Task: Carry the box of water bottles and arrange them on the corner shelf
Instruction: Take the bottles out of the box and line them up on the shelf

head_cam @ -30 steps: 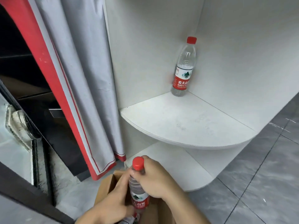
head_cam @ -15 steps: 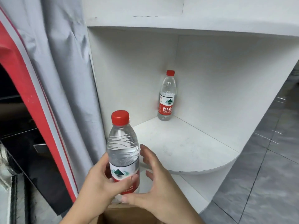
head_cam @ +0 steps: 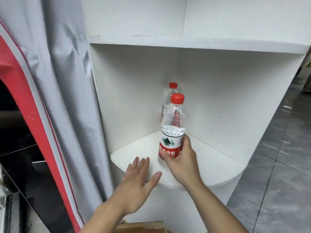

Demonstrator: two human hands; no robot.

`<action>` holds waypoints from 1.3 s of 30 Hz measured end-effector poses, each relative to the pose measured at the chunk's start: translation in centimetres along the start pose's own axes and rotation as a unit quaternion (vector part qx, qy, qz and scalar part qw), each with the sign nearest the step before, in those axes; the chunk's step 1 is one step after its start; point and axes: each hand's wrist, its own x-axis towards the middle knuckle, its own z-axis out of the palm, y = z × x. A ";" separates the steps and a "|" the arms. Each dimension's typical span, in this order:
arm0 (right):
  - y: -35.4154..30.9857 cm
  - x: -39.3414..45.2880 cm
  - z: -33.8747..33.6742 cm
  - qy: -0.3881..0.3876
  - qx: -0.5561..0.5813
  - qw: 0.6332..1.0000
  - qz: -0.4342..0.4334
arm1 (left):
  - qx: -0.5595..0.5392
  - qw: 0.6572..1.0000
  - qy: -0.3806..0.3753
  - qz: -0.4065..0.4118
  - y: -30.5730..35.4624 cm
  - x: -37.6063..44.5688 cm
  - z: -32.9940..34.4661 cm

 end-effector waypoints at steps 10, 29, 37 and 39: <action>5.3 8.6 -0.4 0.079 -0.006 0.996 0.041 | 0.147 0.978 0.143 0.028 -3.6 0.7 5.3; 8.7 14.8 2.0 0.161 -0.104 0.980 0.046 | 0.121 0.984 0.133 -0.002 -3.6 0.9 6.4; 4.2 4.3 2.8 0.159 -0.075 0.982 -0.072 | 0.026 0.995 0.091 0.010 -1.2 -0.8 2.9; 3.4 0.0 4.1 0.119 -0.072 0.980 -0.143 | 0.055 0.988 0.143 0.018 -1.8 -2.0 2.6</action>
